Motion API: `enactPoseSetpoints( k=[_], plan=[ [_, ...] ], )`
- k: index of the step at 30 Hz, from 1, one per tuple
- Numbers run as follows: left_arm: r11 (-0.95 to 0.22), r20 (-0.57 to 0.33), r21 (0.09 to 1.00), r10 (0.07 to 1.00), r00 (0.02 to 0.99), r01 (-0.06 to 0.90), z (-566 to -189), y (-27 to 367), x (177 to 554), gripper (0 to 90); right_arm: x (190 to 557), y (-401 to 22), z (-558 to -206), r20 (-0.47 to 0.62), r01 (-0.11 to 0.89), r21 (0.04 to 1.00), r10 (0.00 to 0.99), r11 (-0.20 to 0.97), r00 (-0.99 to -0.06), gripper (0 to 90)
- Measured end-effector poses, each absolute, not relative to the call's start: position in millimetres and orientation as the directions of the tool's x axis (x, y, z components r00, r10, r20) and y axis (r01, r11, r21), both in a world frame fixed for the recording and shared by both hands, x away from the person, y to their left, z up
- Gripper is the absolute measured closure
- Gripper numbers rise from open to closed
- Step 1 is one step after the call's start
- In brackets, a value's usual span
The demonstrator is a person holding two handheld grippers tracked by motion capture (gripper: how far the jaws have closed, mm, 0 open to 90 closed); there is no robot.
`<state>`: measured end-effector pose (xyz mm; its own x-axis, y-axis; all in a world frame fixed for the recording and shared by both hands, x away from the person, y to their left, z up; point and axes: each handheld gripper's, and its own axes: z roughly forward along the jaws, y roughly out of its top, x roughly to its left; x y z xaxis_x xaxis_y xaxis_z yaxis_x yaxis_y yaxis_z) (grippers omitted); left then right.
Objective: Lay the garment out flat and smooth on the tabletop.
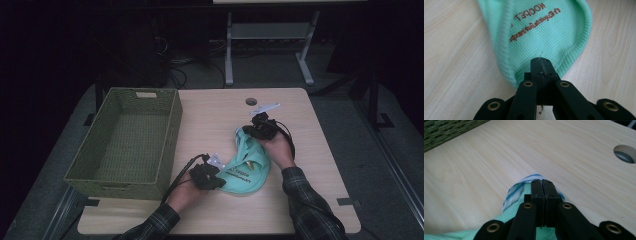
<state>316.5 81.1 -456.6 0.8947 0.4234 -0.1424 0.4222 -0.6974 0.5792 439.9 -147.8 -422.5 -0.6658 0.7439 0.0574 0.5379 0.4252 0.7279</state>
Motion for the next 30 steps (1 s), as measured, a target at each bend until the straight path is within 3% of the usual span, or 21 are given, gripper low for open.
enactPoseSetpoints(
  k=[12, 22, 25, 30],
  plan=[
    [-0.698, -0.142, 0.578, 0.423, 0.895, 0.422, -456.4, 81.2, 316.2, 89.7, 463.5, -152.5, -434.1, 0.056, 0.563, 0.730, 0.788, 0.386, -0.613, 88.5],
    [-0.695, -0.145, 0.580, 0.425, 0.893, 0.425, -456.6, 81.3, 316.3, 89.7, 459.5, -154.1, -429.9, 0.091, 0.546, 0.752, 0.763, 0.369, -0.640, 79.0],
    [-0.702, -0.139, 0.576, 0.421, 0.897, 0.419, -456.5, 82.0, 317.0, 89.7, 454.8, -156.6, -424.8, 0.101, 0.543, 0.760, 0.760, 0.358, -0.642, 79.8],
    [-0.692, -0.157, 0.579, 0.425, 0.891, 0.432, -456.9, 82.5, 318.0, 89.6, 442.9, -164.0, -416.1, 0.092, 0.524, 0.767, 0.744, 0.371, -0.662, 89.5]
  ],
)
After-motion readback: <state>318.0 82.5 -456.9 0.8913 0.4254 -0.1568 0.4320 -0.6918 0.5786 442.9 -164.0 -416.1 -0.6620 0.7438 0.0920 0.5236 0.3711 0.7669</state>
